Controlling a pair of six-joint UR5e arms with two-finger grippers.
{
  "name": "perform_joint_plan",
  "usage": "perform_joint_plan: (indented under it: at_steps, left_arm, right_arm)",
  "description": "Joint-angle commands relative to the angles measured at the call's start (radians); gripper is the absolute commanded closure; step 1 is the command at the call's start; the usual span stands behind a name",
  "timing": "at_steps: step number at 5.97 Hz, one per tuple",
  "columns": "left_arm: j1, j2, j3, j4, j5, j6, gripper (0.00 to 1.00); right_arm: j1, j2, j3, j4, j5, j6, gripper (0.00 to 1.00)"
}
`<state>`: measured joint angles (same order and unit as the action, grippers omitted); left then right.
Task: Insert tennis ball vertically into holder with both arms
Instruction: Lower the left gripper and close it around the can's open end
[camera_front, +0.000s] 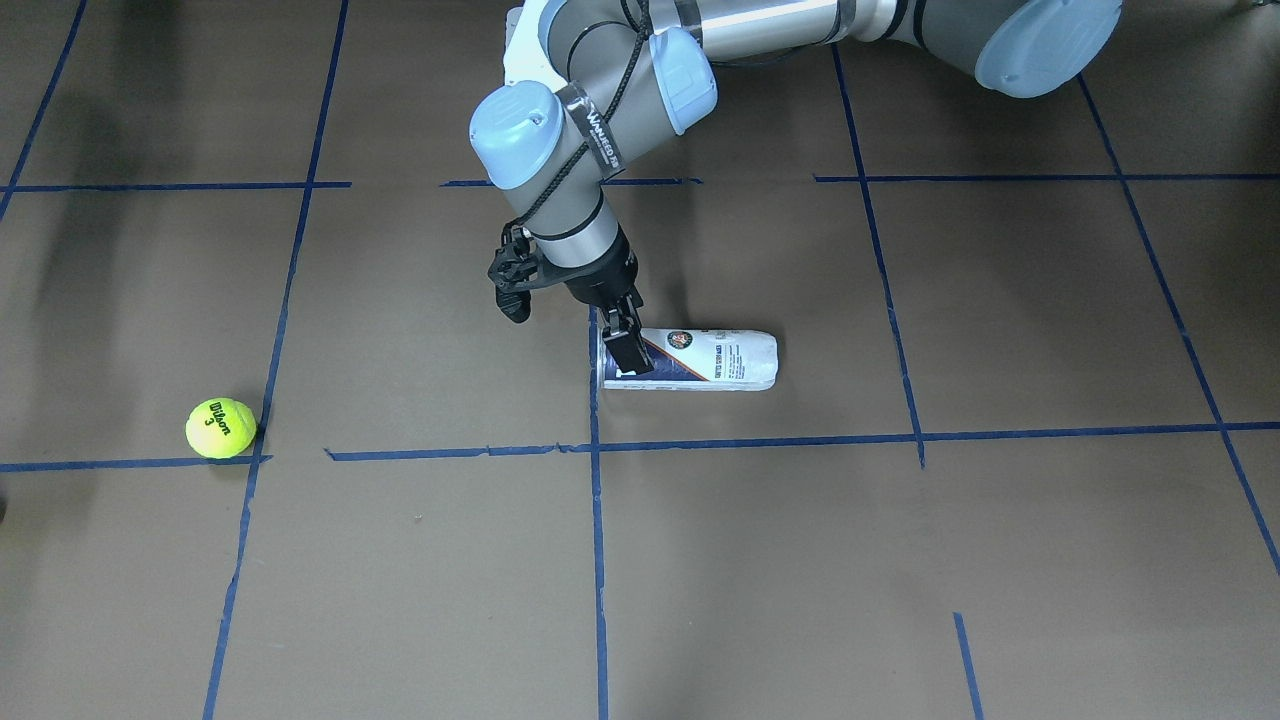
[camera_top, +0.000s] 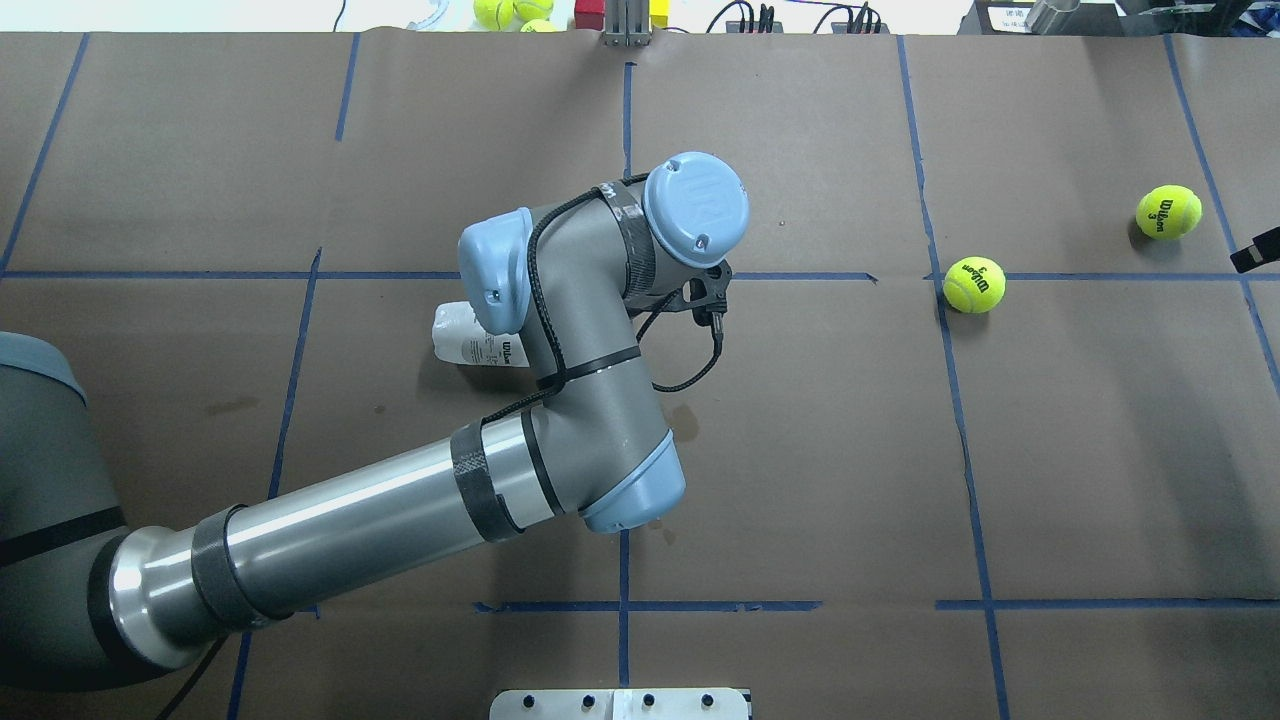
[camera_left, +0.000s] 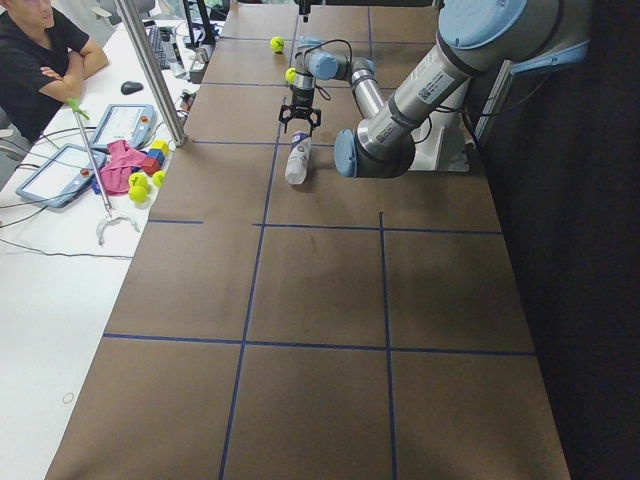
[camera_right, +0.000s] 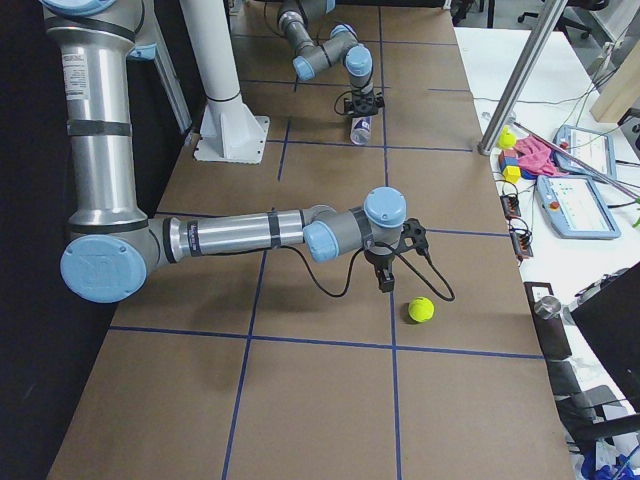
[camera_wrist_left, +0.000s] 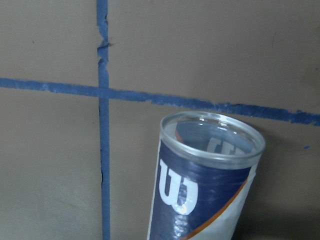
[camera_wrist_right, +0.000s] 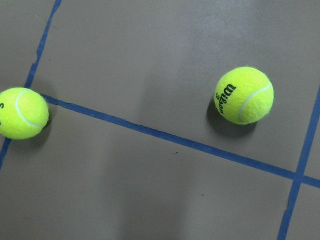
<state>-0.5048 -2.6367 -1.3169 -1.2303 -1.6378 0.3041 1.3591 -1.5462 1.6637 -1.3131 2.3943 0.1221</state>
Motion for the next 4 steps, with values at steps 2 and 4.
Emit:
perform_joint_plan:
  at_steps: [2, 4]
  left_arm:
    - [0.025, -0.002, 0.053, -0.047, 0.0, -0.051, 0.0]
    - [0.026, -0.028, 0.131, -0.115, 0.001, -0.05, 0.0]
  right_arm:
    - [0.0, 0.0, 0.002, -0.002, 0.002, -0.004, 0.0]
    - [0.0, 0.001, 0.007, -0.002, 0.002, -0.004, 0.0]
